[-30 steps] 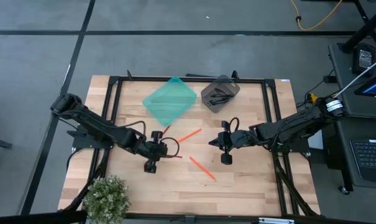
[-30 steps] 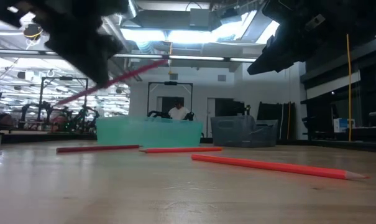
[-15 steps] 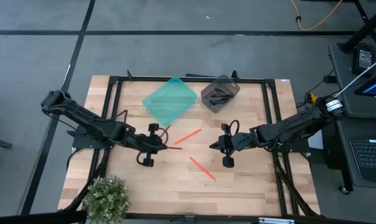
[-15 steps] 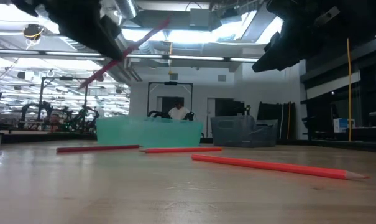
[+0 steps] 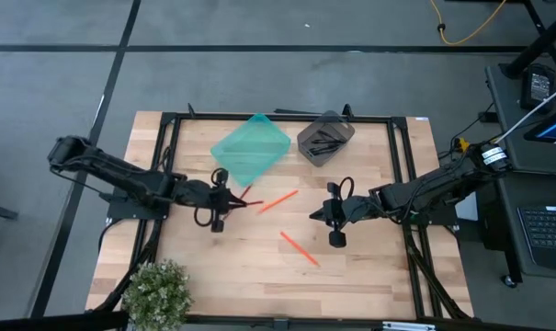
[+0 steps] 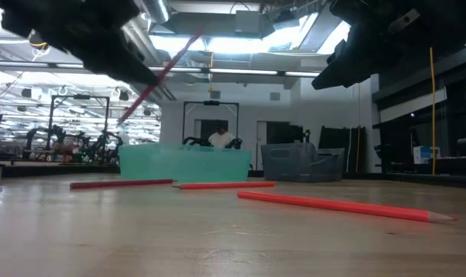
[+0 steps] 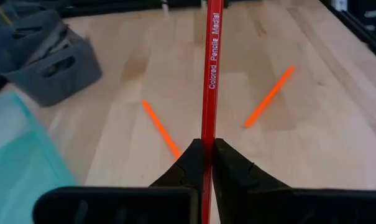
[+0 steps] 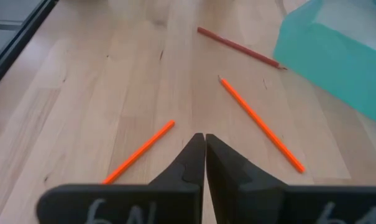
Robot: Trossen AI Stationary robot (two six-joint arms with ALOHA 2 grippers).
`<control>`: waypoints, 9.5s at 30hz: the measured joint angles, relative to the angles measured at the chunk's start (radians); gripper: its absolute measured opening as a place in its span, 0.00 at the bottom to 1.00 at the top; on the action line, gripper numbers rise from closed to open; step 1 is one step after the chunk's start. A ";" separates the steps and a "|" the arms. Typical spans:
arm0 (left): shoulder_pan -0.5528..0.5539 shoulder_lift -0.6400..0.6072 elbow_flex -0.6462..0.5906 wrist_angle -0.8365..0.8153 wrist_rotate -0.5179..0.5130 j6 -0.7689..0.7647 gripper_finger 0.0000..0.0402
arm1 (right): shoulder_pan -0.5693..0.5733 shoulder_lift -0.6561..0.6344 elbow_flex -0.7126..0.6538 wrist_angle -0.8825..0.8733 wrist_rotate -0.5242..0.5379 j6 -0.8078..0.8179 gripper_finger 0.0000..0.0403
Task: Sort pens & pencils
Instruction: Put the bottom red pencil into the green bin, then put the red pencil into the green bin
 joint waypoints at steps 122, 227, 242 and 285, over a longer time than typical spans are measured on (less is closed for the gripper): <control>0.726 0.636 0.583 -0.648 0.162 0.180 0.11 | -0.049 0.000 0.001 -0.043 0.024 -0.046 0.04; 0.056 0.477 0.364 -0.729 -0.019 -0.803 0.29 | 0.037 0.000 0.001 -0.065 0.010 0.023 0.04; 0.106 0.488 0.364 -0.696 -0.014 -0.752 0.29 | 0.037 0.000 0.001 -0.066 0.010 0.023 0.04; 0.189 0.621 0.365 -0.641 0.115 -0.792 0.29 | 0.037 0.000 0.000 -0.068 0.010 0.005 0.04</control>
